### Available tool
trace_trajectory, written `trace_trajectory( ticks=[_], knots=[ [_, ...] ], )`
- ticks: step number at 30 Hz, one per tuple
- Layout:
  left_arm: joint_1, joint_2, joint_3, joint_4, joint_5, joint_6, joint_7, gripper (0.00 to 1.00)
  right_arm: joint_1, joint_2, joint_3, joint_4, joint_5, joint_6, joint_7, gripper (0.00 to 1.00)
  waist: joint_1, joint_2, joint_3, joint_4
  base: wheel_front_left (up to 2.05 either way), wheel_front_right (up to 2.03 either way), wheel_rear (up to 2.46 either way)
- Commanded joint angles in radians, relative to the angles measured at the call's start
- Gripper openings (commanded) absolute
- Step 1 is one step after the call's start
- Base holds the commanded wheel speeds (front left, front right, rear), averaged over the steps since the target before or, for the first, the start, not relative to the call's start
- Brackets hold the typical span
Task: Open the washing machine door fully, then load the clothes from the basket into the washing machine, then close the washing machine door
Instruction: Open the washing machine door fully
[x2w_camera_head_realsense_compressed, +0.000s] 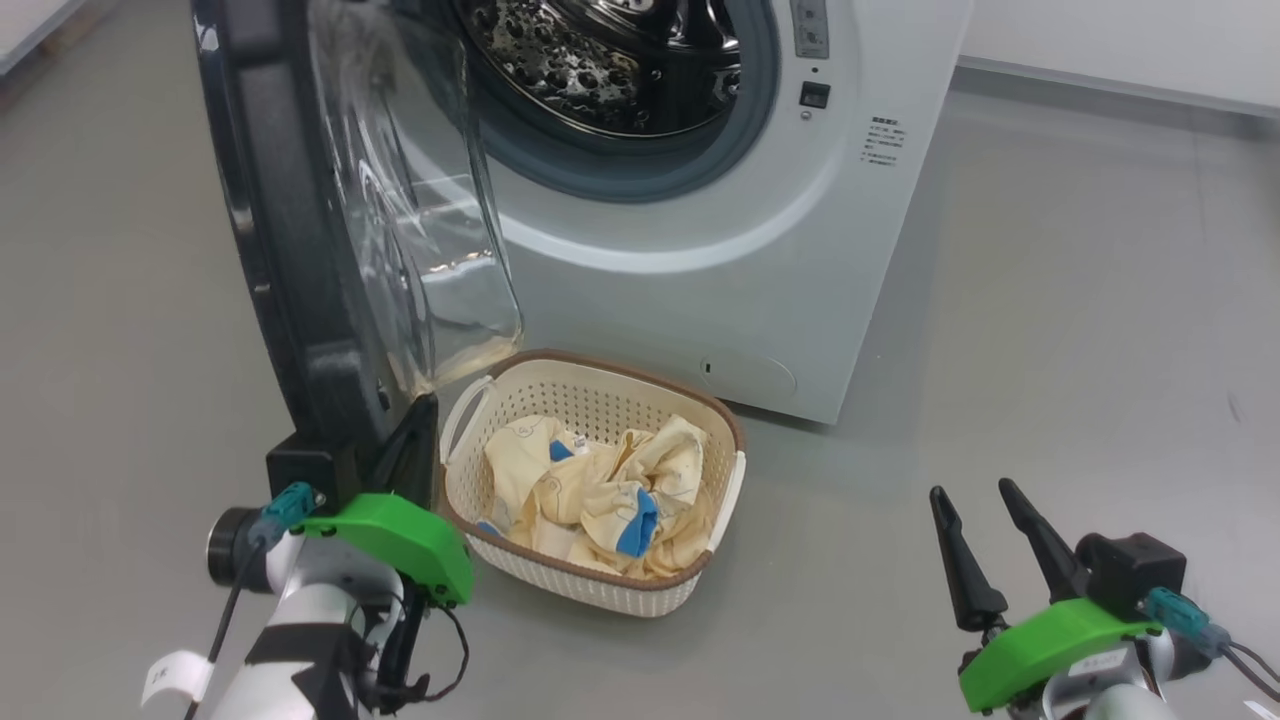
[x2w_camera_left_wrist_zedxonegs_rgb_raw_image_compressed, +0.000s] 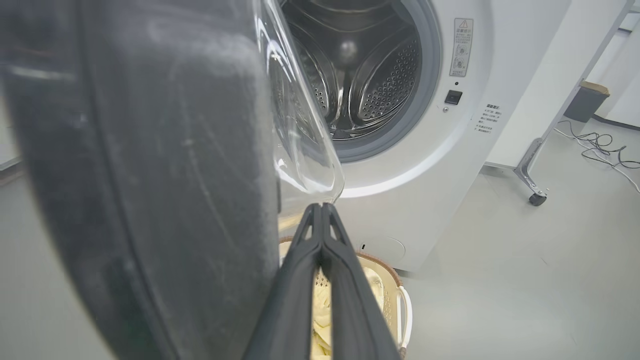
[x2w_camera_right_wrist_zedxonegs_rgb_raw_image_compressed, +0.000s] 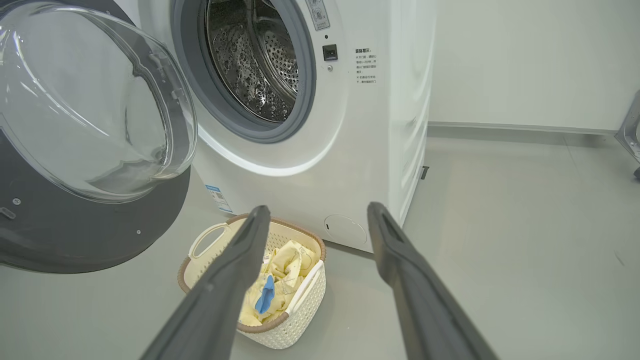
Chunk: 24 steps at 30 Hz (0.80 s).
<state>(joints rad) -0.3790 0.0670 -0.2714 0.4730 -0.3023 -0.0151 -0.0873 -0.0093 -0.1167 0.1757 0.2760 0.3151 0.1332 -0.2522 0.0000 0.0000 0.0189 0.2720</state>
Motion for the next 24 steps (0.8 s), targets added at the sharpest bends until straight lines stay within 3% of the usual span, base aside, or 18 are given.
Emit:
trace_trajectory(
  ticks=[1, 14, 24],
  knots=[
    [-0.036, 0.033, 0.04, -0.029, -0.01, 0.013, -0.011, 0.0, -0.031, -0.01, 0.022, -0.026, -0.003, -0.002, -0.009, 1.0, 0.0, 0.0, -0.008, 0.023, 0.0, 0.0, 0.0],
    [-0.027, 0.069, 0.075, -0.052, -0.036, 0.039, -0.012, 0.0, -0.036, -0.01, 0.027, -0.029, -0.004, -0.002, -0.006, 1.0, 0.0, 0.0, 0.01, 0.094, 0.0, 0.0, 0.0],
    [-0.039, 0.117, 0.148, -0.082, -0.077, 0.065, -0.024, 0.0, -0.058, -0.027, 0.028, -0.051, -0.013, -0.002, 0.009, 1.0, 0.0, 0.0, 0.077, 0.11, 0.0, 0.0, 0.0]
  ],
)
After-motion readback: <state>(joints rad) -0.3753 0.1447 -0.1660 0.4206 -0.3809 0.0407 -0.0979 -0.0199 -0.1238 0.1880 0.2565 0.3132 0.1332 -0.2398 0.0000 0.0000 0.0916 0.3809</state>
